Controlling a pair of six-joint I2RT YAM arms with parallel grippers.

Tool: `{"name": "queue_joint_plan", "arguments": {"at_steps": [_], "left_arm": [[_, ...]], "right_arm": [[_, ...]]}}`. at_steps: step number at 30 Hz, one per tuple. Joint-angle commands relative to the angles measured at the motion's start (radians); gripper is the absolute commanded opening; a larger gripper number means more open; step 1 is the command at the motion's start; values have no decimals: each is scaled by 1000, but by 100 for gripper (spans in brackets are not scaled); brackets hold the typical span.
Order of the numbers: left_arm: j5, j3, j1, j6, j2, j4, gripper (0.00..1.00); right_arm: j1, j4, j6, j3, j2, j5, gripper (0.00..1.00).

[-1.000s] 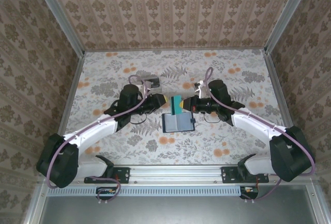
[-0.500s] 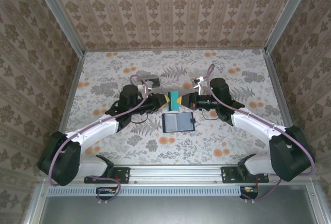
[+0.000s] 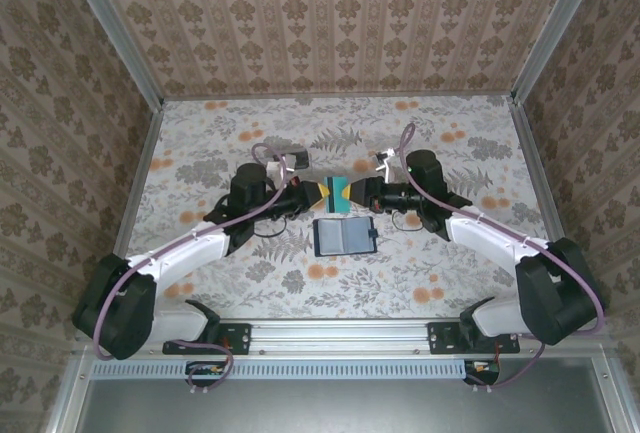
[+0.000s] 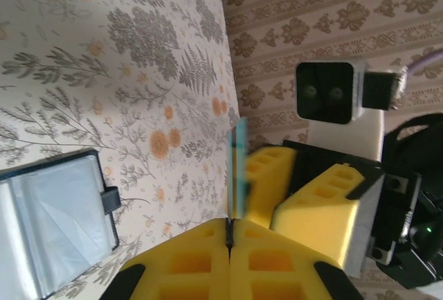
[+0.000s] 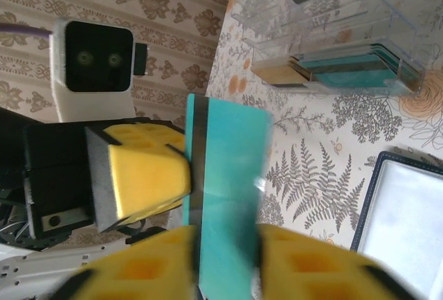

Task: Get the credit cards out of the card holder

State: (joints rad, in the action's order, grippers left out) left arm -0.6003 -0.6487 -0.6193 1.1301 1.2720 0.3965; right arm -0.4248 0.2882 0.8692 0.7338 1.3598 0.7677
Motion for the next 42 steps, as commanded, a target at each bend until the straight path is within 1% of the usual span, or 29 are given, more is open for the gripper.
{"name": "queue_joint_plan", "arguments": {"at_steps": [1, 4, 7, 8, 9, 11, 14, 16, 18, 20, 23, 25, 28, 31, 35, 37, 42], "left_arm": [[-30, -35, -1, -40, -35, -24, 0], [-27, -71, 14, -113, -57, -148, 0], [-20, -108, 36, -206, -81, -289, 0], [-12, -127, 41, -253, -87, -352, 0], [0, -150, 44, -305, -91, -417, 0], [47, -214, 44, -432, -92, -588, 0], [166, -309, 44, -631, -73, -817, 0], [268, -363, 43, -752, -54, -927, 0], [352, -400, 38, -861, -36, -988, 0], [433, -415, 32, -968, -24, -1004, 0], [539, -412, 12, -1137, -6, -983, 0], [596, -404, -9, -1278, 16, -965, 0], [614, -408, -35, -1475, 52, -965, 0], [623, -407, -45, -1631, 79, -954, 0], [618, -390, -46, -1774, 108, -895, 0], [643, -383, -51, -1837, 137, -862, 0], [659, -396, -61, -1948, 230, -830, 0]], "right_arm": [[0, -5, -19, 12, 9, 21, 65], [16, -41, -37, 17, -3, 2, 82], [27, -139, -91, 41, -18, -36, 93], [29, -183, -113, 53, -21, -54, 98], [31, -209, -129, 59, -25, -65, 100], [32, -259, -161, 73, -32, -90, 100], [32, -322, -204, 86, -46, -131, 100], [31, -375, -237, 101, -50, -160, 100], [31, -455, -284, 128, -49, -192, 100], [31, -502, -322, 141, -57, -216, 100], [28, -537, -356, 145, -69, -236, 100], [29, -551, -371, 145, -74, -243, 100], [26, -560, -379, 146, -71, -249, 100], [24, -560, -380, 142, -73, -256, 100], [24, -558, -380, 143, -74, -261, 100], [24, -560, -380, 144, -70, -265, 100], [24, -560, -379, 154, -57, -272, 100]]}}
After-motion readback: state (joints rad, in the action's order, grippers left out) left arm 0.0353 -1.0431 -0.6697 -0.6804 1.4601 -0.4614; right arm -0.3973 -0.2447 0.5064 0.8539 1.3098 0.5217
